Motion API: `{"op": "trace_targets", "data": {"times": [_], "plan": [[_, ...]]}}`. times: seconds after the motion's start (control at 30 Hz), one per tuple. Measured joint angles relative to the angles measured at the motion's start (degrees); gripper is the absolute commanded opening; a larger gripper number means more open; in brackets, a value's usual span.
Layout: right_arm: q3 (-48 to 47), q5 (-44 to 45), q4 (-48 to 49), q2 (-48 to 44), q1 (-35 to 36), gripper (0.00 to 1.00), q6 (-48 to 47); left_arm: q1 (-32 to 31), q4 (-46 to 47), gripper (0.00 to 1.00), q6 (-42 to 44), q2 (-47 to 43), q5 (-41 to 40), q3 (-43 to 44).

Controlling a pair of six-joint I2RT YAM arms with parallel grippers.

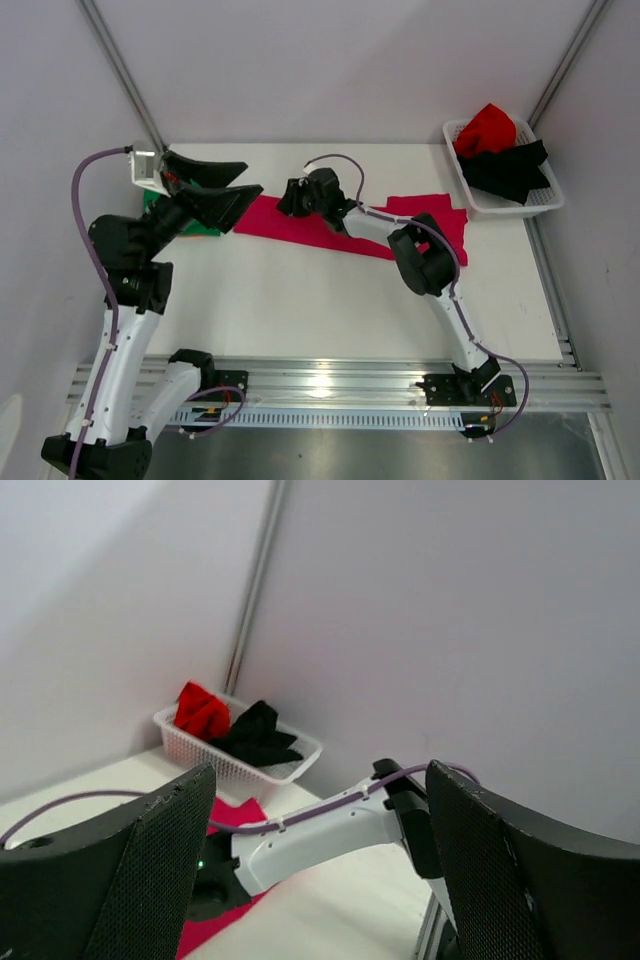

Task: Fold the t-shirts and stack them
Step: Rotate the tshirt 90 degrees

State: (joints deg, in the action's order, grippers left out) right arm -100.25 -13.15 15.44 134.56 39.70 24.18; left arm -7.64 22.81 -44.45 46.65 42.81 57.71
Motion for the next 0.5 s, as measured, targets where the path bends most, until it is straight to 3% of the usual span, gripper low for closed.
{"op": "trace_targets", "data": {"times": [0.27, 0.5], "plan": [[-3.08, 1.4, -5.64, 5.6, 0.39, 0.36, 2.21, 0.0, -11.74, 0.88, 4.68, 0.85, -3.45, -2.67], [-3.67, 3.89, -7.15, 5.92, 1.4, 0.35, 3.15, 0.0, -14.1, 0.88, 6.58, -0.81, -4.66, -2.67]]}}
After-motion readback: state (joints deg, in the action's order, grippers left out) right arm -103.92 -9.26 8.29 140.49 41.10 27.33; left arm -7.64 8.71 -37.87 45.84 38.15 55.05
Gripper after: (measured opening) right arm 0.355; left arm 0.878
